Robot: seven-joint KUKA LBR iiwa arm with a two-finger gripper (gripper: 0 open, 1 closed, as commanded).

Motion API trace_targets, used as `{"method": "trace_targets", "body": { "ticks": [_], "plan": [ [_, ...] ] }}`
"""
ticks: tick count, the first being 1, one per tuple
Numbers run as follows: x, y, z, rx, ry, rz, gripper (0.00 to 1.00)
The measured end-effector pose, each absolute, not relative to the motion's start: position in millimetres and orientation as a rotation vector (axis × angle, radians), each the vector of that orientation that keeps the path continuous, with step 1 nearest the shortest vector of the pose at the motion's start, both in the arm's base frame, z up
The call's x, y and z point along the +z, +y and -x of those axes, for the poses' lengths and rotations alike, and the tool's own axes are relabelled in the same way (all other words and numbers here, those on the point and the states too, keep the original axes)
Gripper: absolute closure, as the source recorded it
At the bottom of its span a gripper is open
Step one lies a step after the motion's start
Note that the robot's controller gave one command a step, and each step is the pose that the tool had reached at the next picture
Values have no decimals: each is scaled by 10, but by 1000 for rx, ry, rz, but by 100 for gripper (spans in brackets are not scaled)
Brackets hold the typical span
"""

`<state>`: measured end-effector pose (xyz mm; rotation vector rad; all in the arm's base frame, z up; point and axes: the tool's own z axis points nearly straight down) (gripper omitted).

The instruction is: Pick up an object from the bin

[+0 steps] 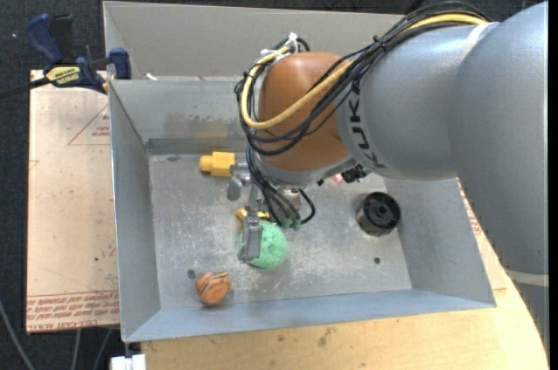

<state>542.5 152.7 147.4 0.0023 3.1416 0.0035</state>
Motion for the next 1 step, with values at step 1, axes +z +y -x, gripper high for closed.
{"method": "trace_targets", "body": {
  "ticks": [1],
  "plan": [
    [1474,1527,-5425,4,3142,-2,0]
  ]
}}
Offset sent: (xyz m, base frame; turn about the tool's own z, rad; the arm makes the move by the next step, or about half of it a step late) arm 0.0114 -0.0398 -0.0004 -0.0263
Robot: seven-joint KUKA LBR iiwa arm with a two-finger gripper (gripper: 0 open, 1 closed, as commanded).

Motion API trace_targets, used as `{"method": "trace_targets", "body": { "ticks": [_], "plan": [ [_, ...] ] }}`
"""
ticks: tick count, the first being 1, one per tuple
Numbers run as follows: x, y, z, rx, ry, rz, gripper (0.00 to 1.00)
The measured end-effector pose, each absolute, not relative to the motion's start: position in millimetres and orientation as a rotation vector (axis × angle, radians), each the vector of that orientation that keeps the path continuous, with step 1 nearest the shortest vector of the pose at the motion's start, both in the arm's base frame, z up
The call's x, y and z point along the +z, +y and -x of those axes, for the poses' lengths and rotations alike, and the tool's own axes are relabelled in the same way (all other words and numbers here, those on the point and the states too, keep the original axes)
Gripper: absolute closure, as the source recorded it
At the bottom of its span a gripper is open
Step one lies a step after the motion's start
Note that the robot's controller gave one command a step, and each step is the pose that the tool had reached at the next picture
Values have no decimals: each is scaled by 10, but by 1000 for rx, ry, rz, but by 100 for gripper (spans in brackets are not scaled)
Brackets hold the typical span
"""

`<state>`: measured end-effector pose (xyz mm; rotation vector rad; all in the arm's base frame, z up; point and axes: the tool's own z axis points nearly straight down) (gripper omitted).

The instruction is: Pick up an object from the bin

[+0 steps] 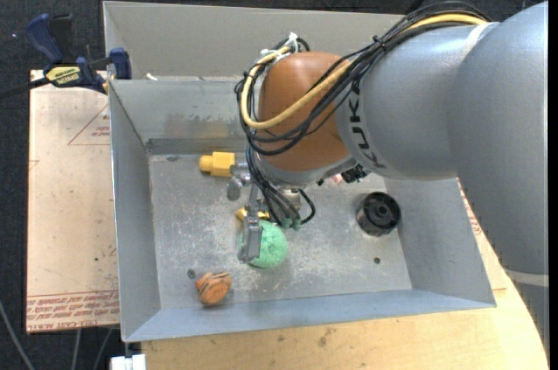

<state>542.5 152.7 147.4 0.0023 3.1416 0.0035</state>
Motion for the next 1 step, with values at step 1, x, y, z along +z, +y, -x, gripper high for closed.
{"method": "trace_targets", "body": {
  "ticks": [1],
  "plan": [
    [1471,1278,-5502,3,3140,29,0]
  ]
}}
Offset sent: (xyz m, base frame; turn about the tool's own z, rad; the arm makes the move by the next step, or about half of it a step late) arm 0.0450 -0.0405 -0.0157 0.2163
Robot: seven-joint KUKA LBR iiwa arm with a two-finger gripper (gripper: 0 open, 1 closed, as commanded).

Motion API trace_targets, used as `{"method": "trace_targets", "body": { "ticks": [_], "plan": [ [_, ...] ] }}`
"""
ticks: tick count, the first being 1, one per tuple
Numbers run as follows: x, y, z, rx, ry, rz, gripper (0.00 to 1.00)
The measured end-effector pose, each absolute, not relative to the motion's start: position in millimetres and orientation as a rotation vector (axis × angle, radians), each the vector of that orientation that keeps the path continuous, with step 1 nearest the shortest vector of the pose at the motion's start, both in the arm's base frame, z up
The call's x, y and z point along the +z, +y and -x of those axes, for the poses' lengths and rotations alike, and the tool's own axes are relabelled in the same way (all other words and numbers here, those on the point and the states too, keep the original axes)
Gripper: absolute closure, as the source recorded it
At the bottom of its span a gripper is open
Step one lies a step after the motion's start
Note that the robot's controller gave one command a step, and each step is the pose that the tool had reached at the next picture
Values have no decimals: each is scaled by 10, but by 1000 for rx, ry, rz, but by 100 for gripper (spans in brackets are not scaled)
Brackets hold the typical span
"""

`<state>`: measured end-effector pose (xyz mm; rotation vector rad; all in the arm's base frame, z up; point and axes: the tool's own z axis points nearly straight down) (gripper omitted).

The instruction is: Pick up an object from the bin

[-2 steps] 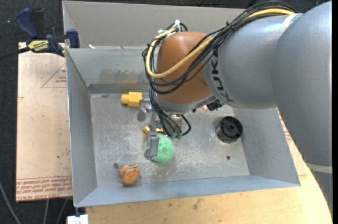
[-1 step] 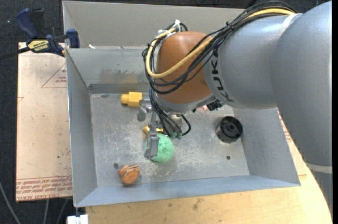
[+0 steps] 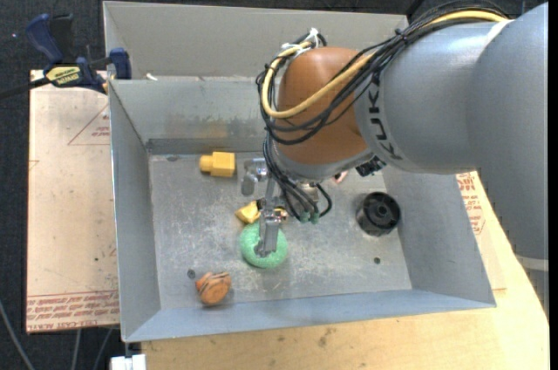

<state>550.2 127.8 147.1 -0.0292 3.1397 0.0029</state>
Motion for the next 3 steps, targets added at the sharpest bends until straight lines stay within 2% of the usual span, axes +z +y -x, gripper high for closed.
{"method": "trace_targets", "body": {
  "ticks": [1,2,3],
  "plan": [
    [1462,1192,-5542,2,3140,29,0],
    [1598,937,-5578,3,3141,32,0],
    [1294,891,-5621,0,3120,240,0]
  ]
}}
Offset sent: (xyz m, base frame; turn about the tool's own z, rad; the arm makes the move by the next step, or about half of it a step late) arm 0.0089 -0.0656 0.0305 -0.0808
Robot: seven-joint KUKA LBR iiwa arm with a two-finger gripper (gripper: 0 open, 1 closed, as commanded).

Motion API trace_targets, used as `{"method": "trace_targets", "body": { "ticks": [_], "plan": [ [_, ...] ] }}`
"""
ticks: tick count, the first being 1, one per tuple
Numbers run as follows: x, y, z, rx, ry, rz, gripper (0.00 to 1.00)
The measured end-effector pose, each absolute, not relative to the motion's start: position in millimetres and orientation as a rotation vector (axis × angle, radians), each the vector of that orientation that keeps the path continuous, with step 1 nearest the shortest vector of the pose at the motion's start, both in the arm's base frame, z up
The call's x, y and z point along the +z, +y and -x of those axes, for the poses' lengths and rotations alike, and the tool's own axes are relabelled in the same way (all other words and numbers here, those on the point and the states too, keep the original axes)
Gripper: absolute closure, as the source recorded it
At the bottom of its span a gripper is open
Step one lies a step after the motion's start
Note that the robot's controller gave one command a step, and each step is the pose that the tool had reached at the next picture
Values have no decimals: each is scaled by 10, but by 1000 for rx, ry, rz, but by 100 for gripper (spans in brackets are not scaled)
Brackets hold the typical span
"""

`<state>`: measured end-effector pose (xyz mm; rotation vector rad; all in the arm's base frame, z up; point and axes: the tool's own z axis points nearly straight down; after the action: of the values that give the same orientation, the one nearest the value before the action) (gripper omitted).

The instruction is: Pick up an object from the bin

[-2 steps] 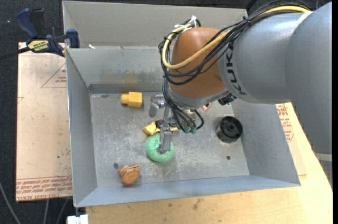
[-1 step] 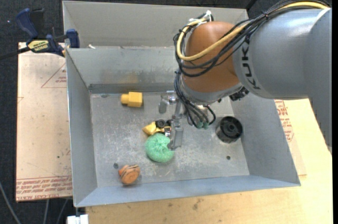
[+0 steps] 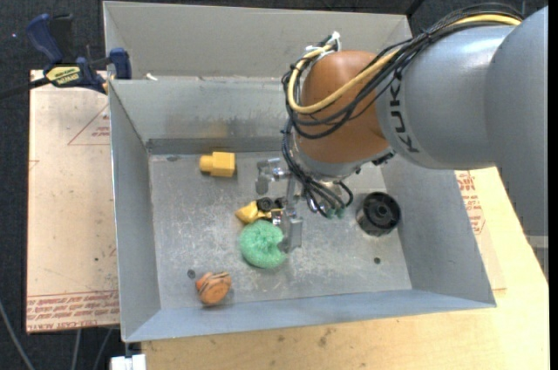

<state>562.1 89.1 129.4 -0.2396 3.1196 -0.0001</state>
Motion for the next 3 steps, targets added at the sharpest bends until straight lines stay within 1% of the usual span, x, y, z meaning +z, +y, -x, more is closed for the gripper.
{"method": "trace_targets", "body": {
  "ticks": [1,2,3],
  "plan": [
    [894,917,-5878,2,3086,571,0],
    [758,860,-5597,-1,2953,1049,100],
    [758,859,-5598,-1,2953,1048,100]
  ]
}}
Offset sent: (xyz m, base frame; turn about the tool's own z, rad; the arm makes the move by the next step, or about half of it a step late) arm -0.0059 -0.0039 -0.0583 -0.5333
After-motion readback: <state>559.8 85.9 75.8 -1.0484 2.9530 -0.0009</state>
